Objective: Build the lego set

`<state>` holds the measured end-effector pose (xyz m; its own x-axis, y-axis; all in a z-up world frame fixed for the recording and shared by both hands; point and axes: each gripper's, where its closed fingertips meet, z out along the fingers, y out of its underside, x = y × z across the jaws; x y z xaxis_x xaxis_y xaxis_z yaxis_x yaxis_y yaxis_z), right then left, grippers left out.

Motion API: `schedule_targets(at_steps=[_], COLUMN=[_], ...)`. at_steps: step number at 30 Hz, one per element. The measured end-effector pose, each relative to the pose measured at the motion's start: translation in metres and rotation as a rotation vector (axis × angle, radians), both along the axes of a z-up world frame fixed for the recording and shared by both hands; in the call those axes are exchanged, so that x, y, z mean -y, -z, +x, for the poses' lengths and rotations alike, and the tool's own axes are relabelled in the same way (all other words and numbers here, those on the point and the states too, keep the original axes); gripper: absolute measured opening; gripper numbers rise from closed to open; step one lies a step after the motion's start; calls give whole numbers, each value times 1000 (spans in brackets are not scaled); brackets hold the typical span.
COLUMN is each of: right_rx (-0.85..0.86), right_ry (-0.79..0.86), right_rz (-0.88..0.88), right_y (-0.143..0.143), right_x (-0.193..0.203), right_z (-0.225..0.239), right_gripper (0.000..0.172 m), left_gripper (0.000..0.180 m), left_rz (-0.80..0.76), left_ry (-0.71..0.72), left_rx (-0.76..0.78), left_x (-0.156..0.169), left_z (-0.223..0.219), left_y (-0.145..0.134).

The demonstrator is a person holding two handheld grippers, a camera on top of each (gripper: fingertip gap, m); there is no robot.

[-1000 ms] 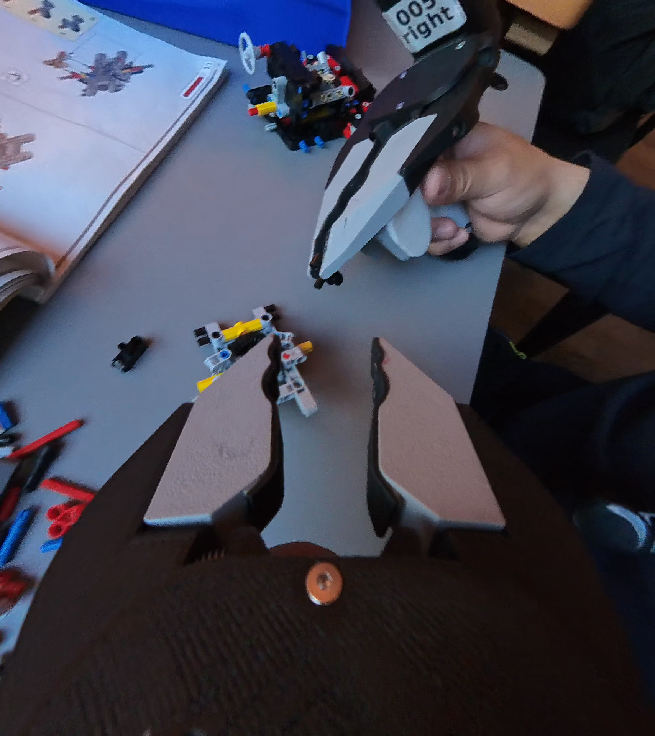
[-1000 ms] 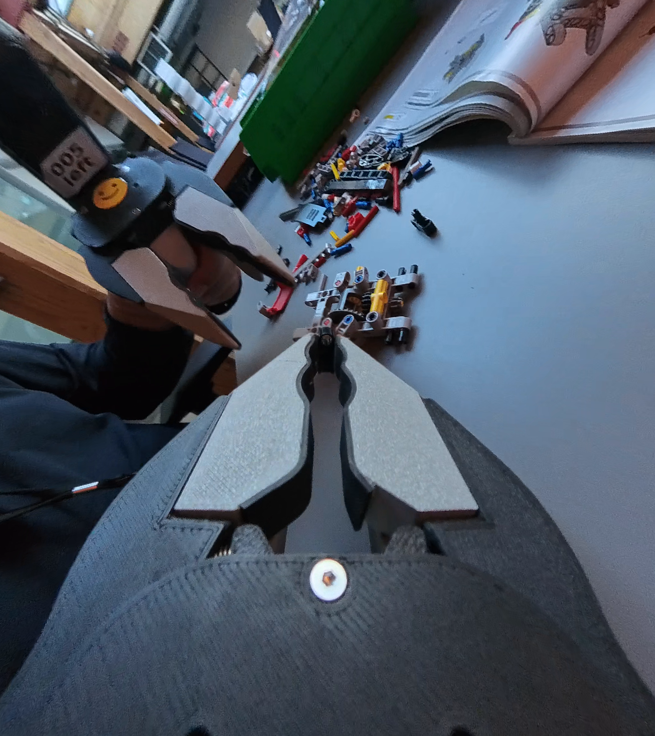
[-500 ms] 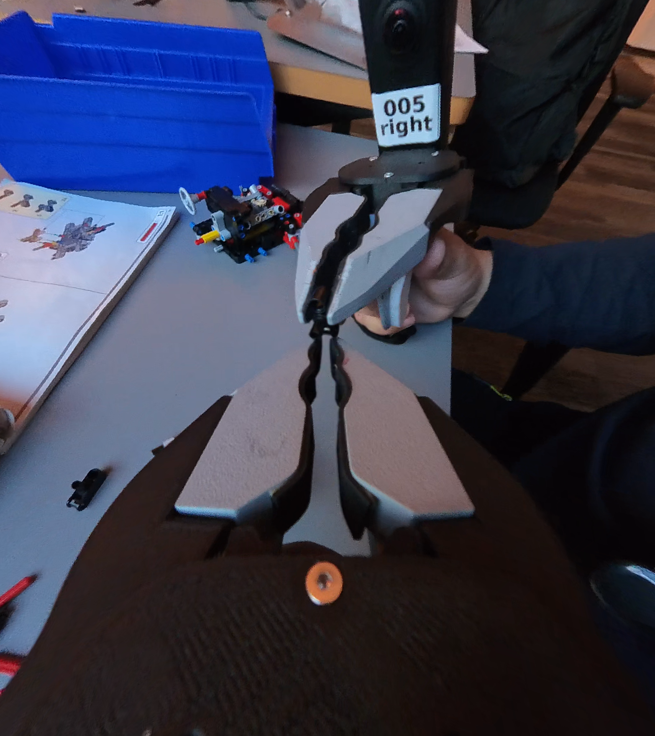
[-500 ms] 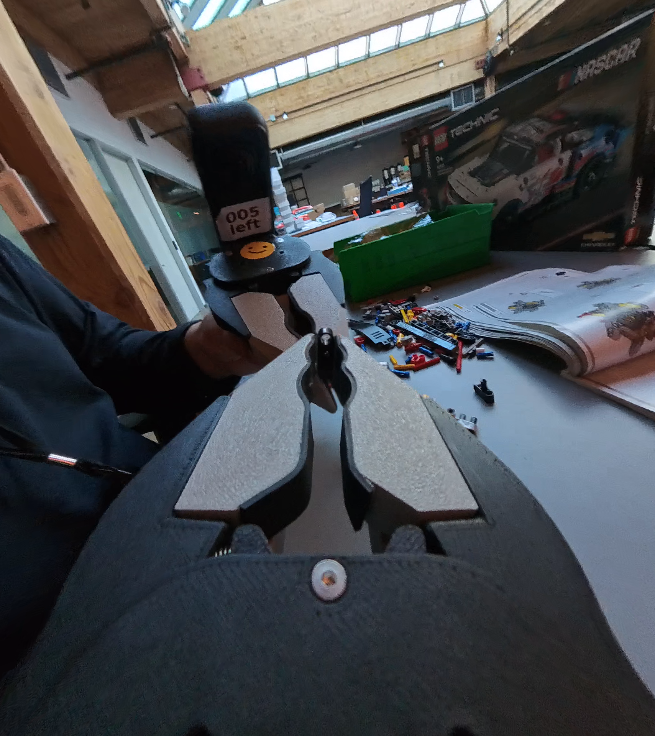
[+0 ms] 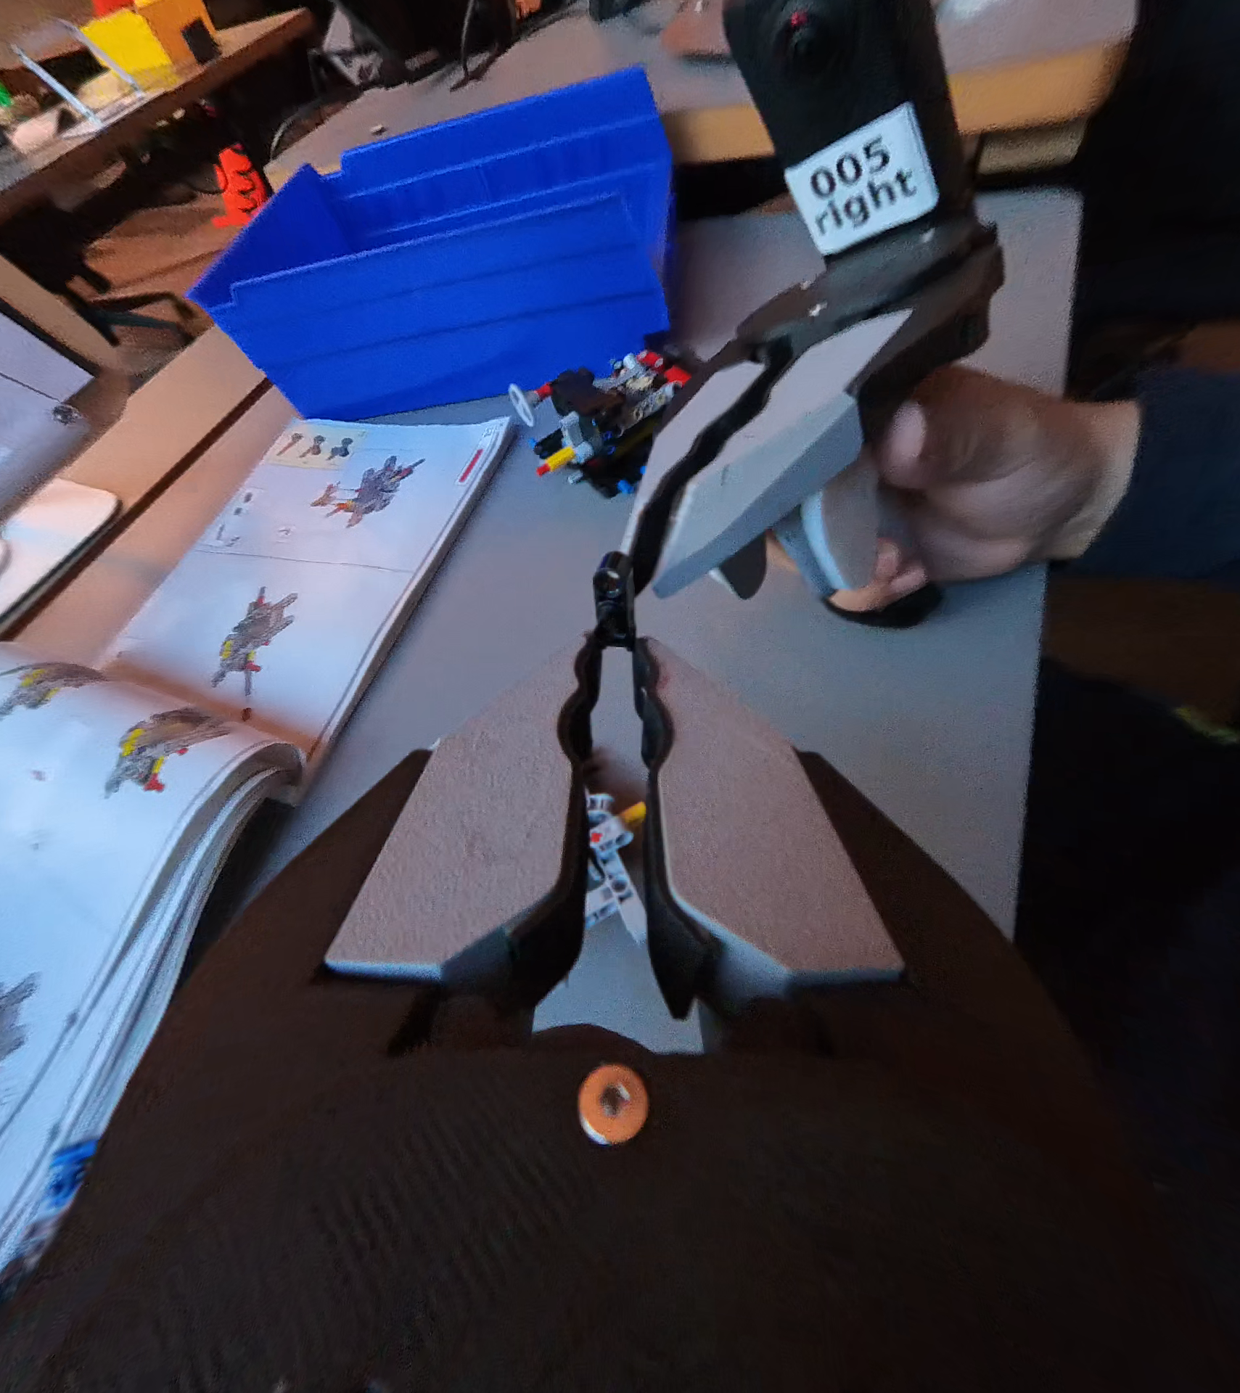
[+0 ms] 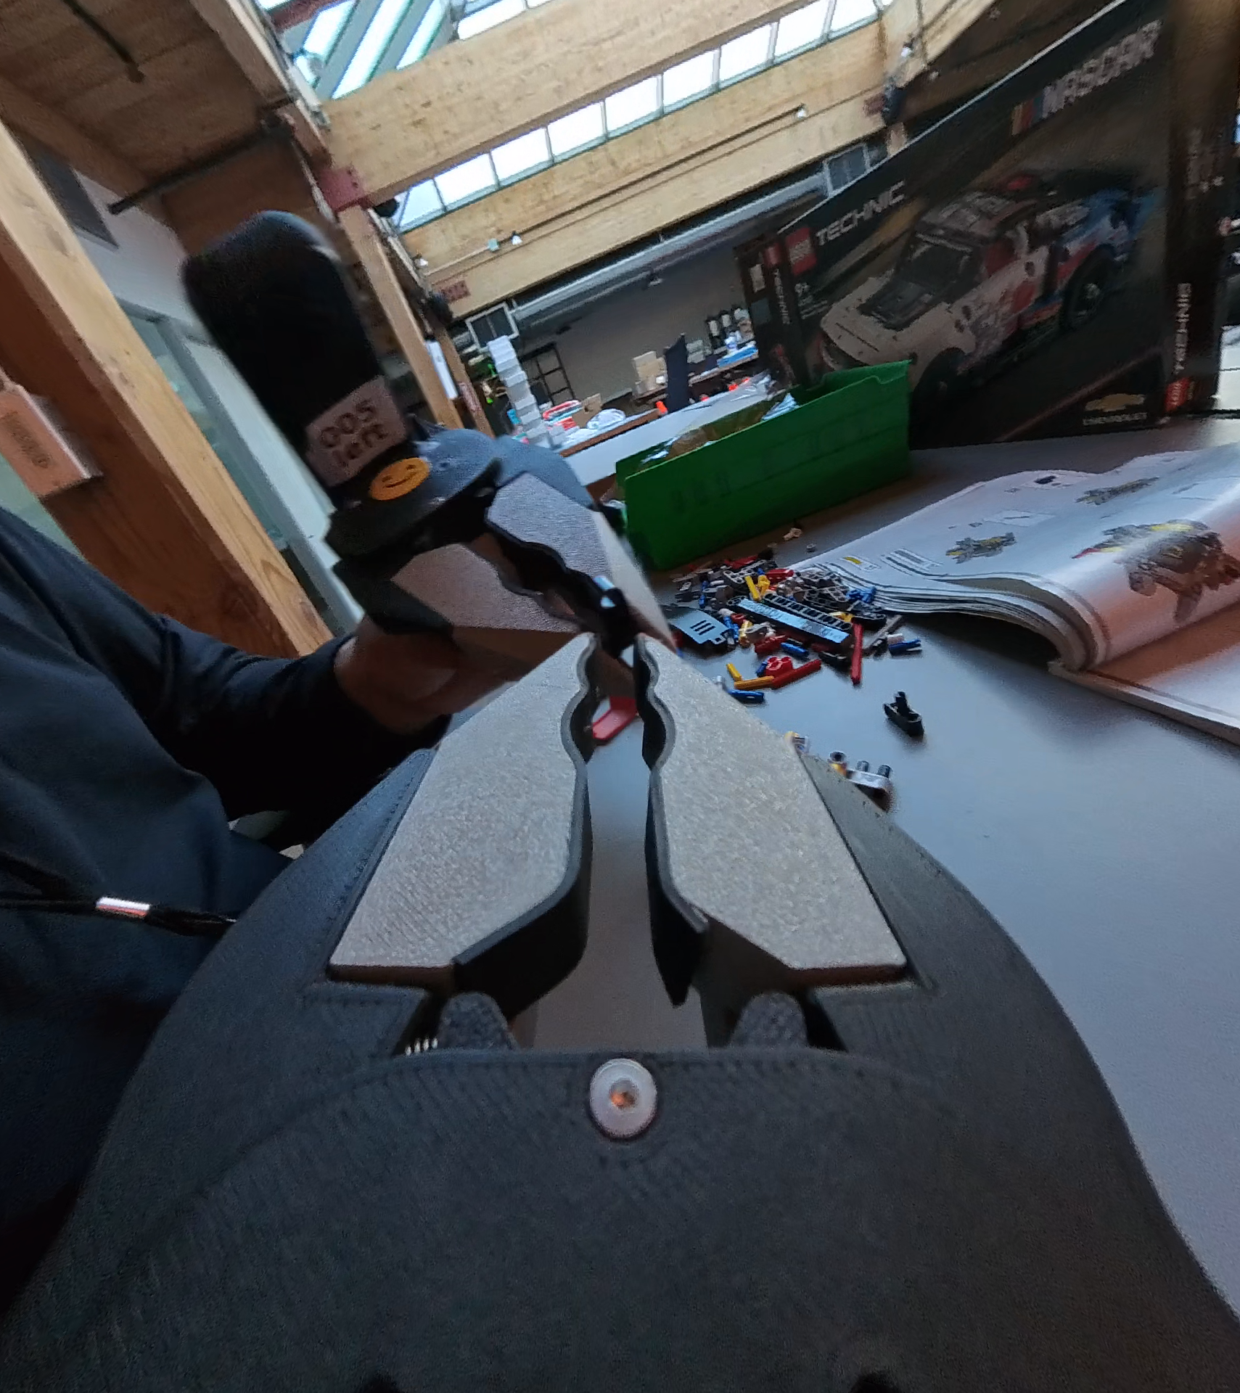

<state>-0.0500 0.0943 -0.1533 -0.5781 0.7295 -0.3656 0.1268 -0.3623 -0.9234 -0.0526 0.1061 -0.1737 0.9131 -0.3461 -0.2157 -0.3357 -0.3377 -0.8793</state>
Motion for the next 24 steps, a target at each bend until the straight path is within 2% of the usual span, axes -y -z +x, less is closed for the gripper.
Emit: schedule_targets(at_steps=[11,15,19,24], right_rx=[19,34,49,47], right_ry=[38,39,24,31], right_rz=[33,9,-43,-12], right_y=[5,7,6,8], right_x=[-3,-8,-12,-10], right_z=[-3,-4,-3,-4], right_gripper=[10,4,0,0], left_gripper=[5,5,5,5], left_rz=[-122,-124,-77,-87], left_ry=[-110,-123,-109,-101], left_rx=[-225,-295,-269,-255], left_x=[-1,1,2,2], left_z=[-6,-4,-1,0], left_y=[14,11,2,7])
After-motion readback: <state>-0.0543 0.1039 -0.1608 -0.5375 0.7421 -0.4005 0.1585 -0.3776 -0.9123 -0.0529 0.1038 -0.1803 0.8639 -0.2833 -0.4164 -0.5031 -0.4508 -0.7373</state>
